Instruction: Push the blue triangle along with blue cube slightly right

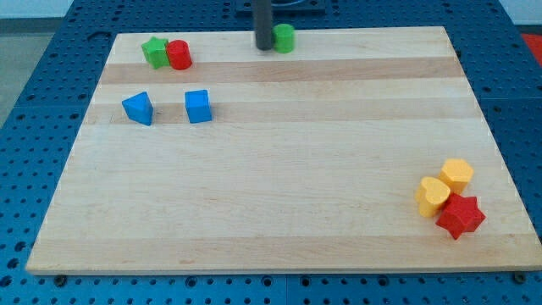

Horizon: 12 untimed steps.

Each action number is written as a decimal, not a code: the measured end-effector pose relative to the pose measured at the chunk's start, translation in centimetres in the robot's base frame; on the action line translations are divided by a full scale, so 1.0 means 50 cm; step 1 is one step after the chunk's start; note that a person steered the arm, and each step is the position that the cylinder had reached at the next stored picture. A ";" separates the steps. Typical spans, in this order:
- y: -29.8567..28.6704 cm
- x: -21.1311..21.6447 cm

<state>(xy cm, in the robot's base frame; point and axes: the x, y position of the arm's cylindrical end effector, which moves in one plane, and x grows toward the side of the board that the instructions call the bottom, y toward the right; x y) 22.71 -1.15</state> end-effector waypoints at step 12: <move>-0.435 0.326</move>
<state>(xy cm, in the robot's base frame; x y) 39.00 -22.88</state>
